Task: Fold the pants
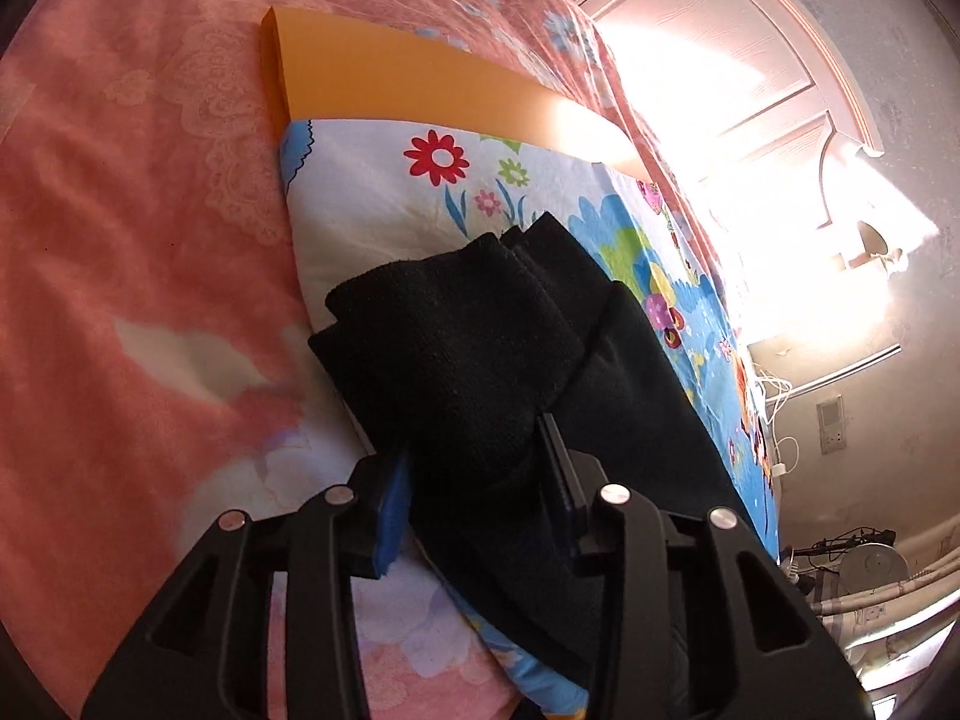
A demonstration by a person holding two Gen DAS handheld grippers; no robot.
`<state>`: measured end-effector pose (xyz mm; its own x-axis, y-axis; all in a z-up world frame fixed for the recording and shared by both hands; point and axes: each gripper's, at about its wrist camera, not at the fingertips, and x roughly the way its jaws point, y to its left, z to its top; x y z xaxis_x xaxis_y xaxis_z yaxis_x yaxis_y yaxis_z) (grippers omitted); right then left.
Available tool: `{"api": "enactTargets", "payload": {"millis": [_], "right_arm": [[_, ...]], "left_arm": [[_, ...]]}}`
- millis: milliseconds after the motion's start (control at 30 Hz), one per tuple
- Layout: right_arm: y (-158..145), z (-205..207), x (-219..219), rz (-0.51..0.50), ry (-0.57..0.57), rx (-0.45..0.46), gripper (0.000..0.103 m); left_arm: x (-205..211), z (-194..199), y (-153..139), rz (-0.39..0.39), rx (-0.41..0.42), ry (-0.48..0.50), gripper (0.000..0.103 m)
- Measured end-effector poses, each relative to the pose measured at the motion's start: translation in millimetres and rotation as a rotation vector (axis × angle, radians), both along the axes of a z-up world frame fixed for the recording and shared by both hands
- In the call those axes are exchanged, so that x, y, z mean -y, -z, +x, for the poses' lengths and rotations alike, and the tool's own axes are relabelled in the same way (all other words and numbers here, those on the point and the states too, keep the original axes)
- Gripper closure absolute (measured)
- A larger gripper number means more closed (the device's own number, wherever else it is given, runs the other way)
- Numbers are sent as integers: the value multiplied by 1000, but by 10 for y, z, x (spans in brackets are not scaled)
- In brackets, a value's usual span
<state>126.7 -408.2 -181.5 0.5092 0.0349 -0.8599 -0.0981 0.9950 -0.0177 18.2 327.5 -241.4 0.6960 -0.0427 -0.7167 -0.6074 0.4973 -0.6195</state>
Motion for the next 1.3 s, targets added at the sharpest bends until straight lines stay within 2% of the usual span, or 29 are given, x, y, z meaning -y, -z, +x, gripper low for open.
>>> {"api": "enactTargets", "payload": {"millis": [67, 100, 133, 200, 267, 300, 333, 367, 400, 467, 500, 533, 600, 633, 667, 700, 733, 767, 800, 867, 967, 1000, 1067, 1133, 1200, 1233, 1267, 1300], "right_arm": [[-47, -24, -20, -17, 19, -2, 23], [-103, -48, -50, -22, 28, 11, 24], [-199, -90, -102, -6, 12, 41, 24], [-395, -164, -288, 33, -63, 103, 24], [-553, -237, -583, 42, -145, 177, 18], [-596, -257, -747, 51, -190, 204, 15], [-603, -253, -919, 62, -235, 215, 15], [-578, -233, -1085, 67, -269, 213, 15], [-531, -206, -1244, 63, -291, 208, 15], [-390, -159, -1528, 58, -332, 197, 15], [-297, -136, -1641, 47, -345, 184, 15], [-186, -108, -1739, 22, -346, 162, 15], [64, -59, -1861, -30, -346, 99, 15], [188, -75, -1878, -35, -340, 79, 15], [211, -99, -1815, 11, -319, 105, 14], [243, -84, -1767, 41, -305, 91, 11], [252, -114, -1750, 60, -305, 88, 11], [271, -93, -1738, 55, -313, 85, 11], [273, -95, -1750, 47, -315, 85, 11], [278, -115, -1760, 42, -308, 88, 11], [263, -114, -1741, 41, -312, 84, 11], [257, -117, -1731, 41, -311, 81, 11], [254, -116, -1727, 39, -312, 79, 11], [243, -107, -1712, 36, -317, 69, 11], [240, -102, -1687, 40, -322, 59, 11], [247, -99, -1678, 44, -323, 59, 11], [249, -105, -1680, 44, -322, 62, 11], [243, -122, -1698, 39, -321, 62, 10]], "left_arm": [[-49, -26, -60, 21, 1, -9, 59], [-78, -20, -61, 21, -11, -7, 64], [-107, -6, -40, 8, -22, 6, 77], [-114, 22, -41, 41, -70, 16, 79], [-21, 12, -165, 157, -134, 0, 79], [37, -3, -260, 262, -206, -49, 78], [92, -54, -346, 333, -240, -98, 64], [155, -123, -409, 354, -220, -127, 59], [235, -163, -473, 357, -182, -121, 59], [551, -122, -589, 404, -108, -1, 56], [746, -86, -634, 442, -75, 68, 50], [926, -4, -665, 479, -39, 130, 37], [1191, 197, -632, 518, -11, 241, 26], [1250, 282, -568, 519, -45, 272, 26], [1237, 326, -495, 500, -91, 255, 27], [1136, 300, -439, 438, -107, 189, 35], [990, 207, -373, 325, -69, 107, 42], [818, 85, -290, 197, -27, 27, 43], [670, -26, -203, 110, -17, -47, 52], [496, -118, -119, 78, -18, -108, 57], [380, -128, 62, -29, -12, -98, 58], [367, -146, 92, -41, -12, -104, 60], [383, -124, 84, -13, -7, -78, 68], [393, -128, 79, -1, -20, -64, 92], [410, -231, -30, 33, -12, -82, 94], [423, -258, -112, 72, -7, -79, 98], [420, -256, -153, 78, 2, -59, 98], [408, -229, -141, 63, 2, -32, 91]]}}
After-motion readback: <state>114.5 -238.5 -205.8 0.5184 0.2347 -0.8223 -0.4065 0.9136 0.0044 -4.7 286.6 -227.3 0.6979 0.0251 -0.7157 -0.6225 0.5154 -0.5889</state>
